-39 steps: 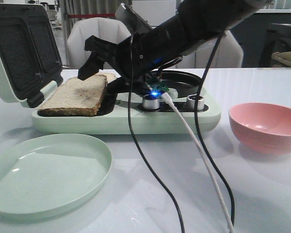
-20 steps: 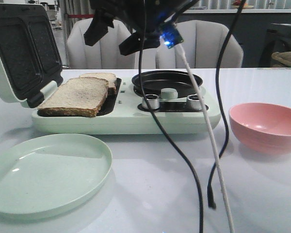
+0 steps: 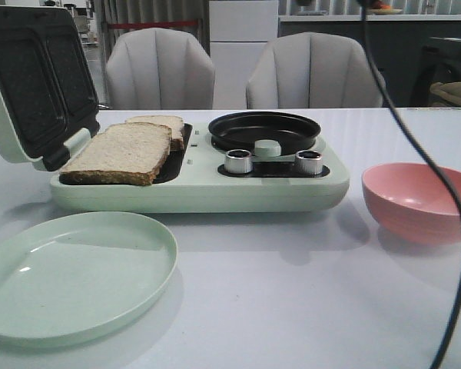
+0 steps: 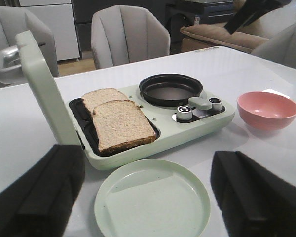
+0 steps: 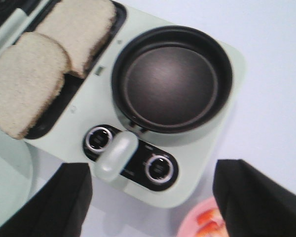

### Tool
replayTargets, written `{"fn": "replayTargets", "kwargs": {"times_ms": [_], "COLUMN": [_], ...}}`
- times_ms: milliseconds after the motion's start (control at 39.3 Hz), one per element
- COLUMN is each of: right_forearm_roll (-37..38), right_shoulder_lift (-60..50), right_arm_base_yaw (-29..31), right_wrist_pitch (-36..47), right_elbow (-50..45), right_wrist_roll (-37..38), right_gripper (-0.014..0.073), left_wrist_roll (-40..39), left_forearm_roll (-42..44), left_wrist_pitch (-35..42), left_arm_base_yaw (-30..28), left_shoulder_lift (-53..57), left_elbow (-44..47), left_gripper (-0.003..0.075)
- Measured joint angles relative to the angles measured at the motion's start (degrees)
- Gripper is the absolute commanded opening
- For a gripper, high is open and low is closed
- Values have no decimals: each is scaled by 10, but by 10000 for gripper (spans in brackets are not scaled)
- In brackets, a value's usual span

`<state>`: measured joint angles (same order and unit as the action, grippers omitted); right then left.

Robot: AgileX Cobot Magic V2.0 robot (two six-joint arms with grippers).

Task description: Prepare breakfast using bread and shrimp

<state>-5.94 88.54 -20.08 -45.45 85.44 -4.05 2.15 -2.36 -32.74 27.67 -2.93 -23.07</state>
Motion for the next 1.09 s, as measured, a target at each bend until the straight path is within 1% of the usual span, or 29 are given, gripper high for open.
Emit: {"fn": "replayTargets", "kwargs": {"times_ms": [153,280,458,687,840,1094], "right_forearm_roll": [59,75,72,34,26,22], "right_shoulder_lift": [-76,-147,-263,-446,-580,-800], "right_arm_base_yaw": [31,39,39,39,39,39], "right_wrist_pitch": [23,62,134,223,247,269], "right_elbow": [-95,-174,-288,-457,-548,-670], "right_wrist_roll": [40,50,53,55,55,55], "right_gripper": [604,604,604,604,604,604], "left_wrist_roll": [0,0,0,0,0,0], "left_forearm_roll": [0,0,0,0,0,0], "left_wrist_pitch": [0,0,1,5,5,5], "left_arm_base_yaw": [0,0,0,0,0,0], "left_shoulder_lift": [0,0,0,0,0,0], "left_elbow": [0,0,0,0,0,0], "left_gripper": [582,582,582,582,582,582]}}
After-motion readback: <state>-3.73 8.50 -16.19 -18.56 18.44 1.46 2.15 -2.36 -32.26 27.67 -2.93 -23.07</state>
